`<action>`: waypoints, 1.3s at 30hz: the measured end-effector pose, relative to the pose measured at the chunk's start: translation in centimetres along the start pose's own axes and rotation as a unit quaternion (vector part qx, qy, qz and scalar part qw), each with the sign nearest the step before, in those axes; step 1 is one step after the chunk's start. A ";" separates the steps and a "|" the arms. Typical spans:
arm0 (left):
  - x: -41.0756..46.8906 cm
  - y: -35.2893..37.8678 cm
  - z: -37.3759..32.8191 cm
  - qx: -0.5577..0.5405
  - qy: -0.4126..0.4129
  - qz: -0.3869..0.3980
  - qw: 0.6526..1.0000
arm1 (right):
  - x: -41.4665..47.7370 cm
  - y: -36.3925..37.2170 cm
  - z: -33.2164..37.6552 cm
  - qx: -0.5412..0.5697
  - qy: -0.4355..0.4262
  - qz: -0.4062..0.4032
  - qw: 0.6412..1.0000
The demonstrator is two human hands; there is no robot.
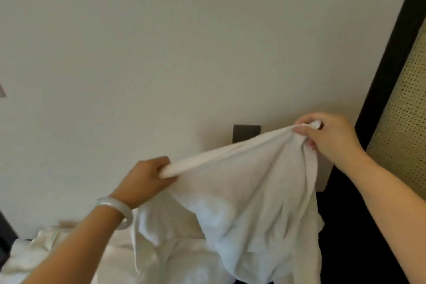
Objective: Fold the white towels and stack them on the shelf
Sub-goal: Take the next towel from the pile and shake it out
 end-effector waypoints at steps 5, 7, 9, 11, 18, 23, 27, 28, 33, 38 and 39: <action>4.6 -4.6 -0.5 0.073 -0.101 -0.090 0.988 | 6.0 -6.7 0.6 0.071 0.034 -0.194 0.978; 4.6 -2.9 0.6 0.113 -0.149 -0.018 0.982 | 6.9 -7.4 -0.9 0.017 0.100 -0.187 0.977; 3.4 0.5 0.8 0.084 -0.162 0.053 0.982 | 5.9 -4.0 -1.7 -0.104 0.136 -0.077 0.982; 1.6 4.9 -0.1 -0.076 -0.183 0.117 0.973 | 2.2 2.2 -1.7 -0.048 0.122 0.017 0.991; -4.2 15.7 -5.3 -0.369 -0.227 0.225 0.873 | -14.7 18.1 -5.8 0.263 0.225 0.138 0.928; -7.3 17.3 -4.0 -0.427 -0.214 0.241 0.845 | -18.1 19.6 -6.7 0.221 0.276 0.163 0.921; -8.8 16.0 -5.1 -0.333 -0.120 0.162 0.921 | -18.7 19.8 -6.9 0.196 0.314 0.120 0.921; -9.3 15.8 -5.0 -0.326 -0.110 0.136 0.929 | -18.7 19.7 -7.0 0.224 0.322 0.100 0.915; -11.4 16.5 -1.1 -0.137 -0.081 0.125 0.979 | -13.9 17.5 -6.4 0.487 0.319 -0.034 0.812; -10.0 12.6 6.0 -0.037 -0.170 0.084 0.981 | -7.7 13.4 -6.6 0.506 0.237 -0.097 0.824; -9.6 11.7 6.8 -0.060 -0.195 0.077 0.976 | -7.7 13.5 -6.4 0.443 0.232 -0.064 0.863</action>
Point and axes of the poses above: each hand's wrist, its own x-axis towards the middle knuckle, its own y-axis out of the palm, z = x × y, the point moved 9 cm from there along x, towards the middle knuckle, and after that the axes turned 4 degrees about -y, right-handed, at the moved point
